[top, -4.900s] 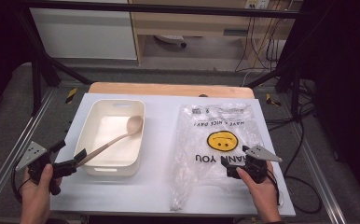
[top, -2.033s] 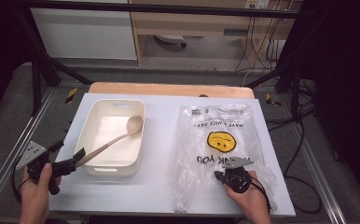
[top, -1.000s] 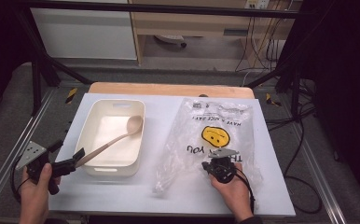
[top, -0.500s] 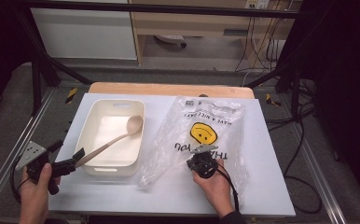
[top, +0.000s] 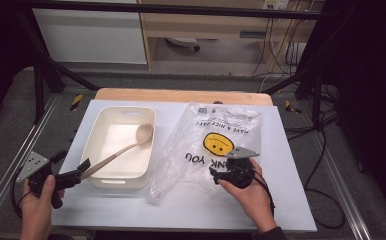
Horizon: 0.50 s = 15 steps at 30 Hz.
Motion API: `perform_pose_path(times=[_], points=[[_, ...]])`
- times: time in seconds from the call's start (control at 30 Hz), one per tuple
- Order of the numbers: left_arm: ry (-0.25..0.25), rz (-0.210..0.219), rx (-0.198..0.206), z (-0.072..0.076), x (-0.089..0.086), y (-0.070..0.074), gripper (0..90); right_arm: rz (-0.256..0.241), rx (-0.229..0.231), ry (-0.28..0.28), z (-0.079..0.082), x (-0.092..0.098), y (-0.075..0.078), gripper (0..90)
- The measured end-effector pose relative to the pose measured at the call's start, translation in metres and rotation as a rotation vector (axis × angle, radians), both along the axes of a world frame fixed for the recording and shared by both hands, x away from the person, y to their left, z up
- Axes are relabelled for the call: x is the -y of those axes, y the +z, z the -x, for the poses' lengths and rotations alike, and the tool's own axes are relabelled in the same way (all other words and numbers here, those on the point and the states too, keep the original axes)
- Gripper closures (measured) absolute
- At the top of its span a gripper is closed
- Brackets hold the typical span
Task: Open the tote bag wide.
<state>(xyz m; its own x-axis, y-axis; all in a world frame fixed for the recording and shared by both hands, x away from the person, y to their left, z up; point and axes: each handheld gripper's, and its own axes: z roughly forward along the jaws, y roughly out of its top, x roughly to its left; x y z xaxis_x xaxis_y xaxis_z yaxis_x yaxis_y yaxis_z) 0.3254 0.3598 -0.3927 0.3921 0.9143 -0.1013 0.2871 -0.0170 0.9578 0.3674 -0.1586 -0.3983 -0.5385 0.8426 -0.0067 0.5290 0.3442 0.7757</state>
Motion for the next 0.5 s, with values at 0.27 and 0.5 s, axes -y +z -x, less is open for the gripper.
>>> perform_pose_path(times=[0.27,0.5], points=[[0.002,-0.002,0.003,0.0,0.0,0.0,4.4,-0.026,0.038,-0.103,-0.032,0.04,0.004,9.9],[-0.002,-0.005,0.0,0.0,0.001,0.0,4.4,-0.072,0.072,-0.209,-0.059,0.081,0.009,11.7]])
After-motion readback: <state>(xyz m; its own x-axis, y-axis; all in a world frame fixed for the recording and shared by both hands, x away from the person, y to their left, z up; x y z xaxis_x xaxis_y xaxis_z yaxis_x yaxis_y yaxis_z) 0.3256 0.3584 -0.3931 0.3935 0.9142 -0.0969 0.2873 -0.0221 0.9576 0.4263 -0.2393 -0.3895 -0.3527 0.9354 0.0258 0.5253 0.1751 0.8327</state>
